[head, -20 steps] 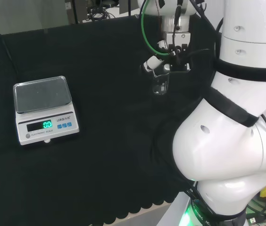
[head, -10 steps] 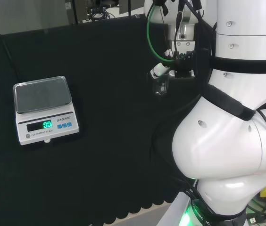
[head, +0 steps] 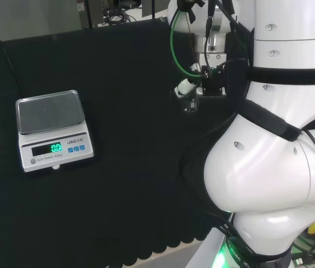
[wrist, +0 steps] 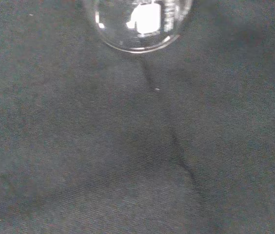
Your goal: Pick up the beaker.
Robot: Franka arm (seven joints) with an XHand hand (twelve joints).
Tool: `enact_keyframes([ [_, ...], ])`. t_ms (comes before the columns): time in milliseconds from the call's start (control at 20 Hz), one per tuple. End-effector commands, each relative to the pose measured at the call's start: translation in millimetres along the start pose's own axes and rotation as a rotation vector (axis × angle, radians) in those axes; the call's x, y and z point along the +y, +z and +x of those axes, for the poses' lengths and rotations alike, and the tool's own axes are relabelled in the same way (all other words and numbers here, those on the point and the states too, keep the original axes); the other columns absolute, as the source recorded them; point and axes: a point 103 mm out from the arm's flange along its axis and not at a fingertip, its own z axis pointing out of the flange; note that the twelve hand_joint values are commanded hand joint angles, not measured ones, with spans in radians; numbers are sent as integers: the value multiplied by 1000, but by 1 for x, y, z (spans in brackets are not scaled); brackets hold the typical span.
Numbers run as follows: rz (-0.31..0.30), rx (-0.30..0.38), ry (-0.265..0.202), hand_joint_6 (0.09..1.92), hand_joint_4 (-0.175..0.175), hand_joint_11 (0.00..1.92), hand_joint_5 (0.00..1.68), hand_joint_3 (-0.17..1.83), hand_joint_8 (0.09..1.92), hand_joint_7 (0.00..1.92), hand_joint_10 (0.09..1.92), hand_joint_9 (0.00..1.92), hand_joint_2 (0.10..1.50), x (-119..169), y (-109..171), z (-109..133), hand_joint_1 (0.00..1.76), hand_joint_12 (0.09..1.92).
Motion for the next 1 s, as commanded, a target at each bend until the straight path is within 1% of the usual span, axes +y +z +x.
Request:
enact_keyframes([
  [50,-14,-3,8,87,39,0,140,211,605,63,800,221,716,2,2,8,642,1456],
  [150,-21,-3,17,87,49,43,249,279,681,162,764,340,714,3,2,8,703,1509],
  [250,-33,-5,27,87,56,229,396,446,747,302,703,516,680,4,3,9,801,1455],
  [300,-40,-8,32,149,58,350,479,546,781,381,669,620,656,4,4,10,852,1399],
  [350,-46,-12,36,353,60,487,517,633,824,465,644,739,639,5,4,10,901,1337],
  [400,-52,-16,39,606,51,650,523,699,881,532,630,850,632,5,5,11,954,1250],
  [450,-57,-20,42,835,29,829,532,748,957,584,633,952,635,6,5,12,1013,1139],
  [500,-60,-24,44,1006,3,991,543,782,1049,618,660,1021,640,6,5,13,1066,1028],
  [550,-64,-27,46,1120,-23,1124,556,804,1142,639,721,1056,647,7,5,14,1108,929],
  [600,-70,-30,46,1197,-47,1225,574,821,1235,658,811,1072,657,7,5,14,1143,848],
  [650,-77,-34,47,1243,-67,1285,590,832,1306,671,890,1077,664,7,5,16,1164,792],
  [700,-85,-37,48,1280,-110,1317,678,728,1368,687,959,1082,762,7,4,16,1151,760],
  [750,-90,-40,49,1290,-140,1331,750,613,1415,705,1015,1088,851,7,3,17,1137,746],
  [800,-93,-43,50,1288,-158,1338,796,534,1448,723,1053,1094,907,7,2,18,1130,741],
  [850,-97,-45,51,1284,-167,1340,823,489,1470,740,1078,1103,938,7,1,19,1126,740],
  [950,-101,-46,50,1323,-174,1327,789,323,1409,778,1119,1107,1048,7,-2,19,1180,756],
  [1000,-104,-44,50,1306,-111,1327,796,356,1408,804,1125,1114,1034,6,-4,20,1185,760],
])
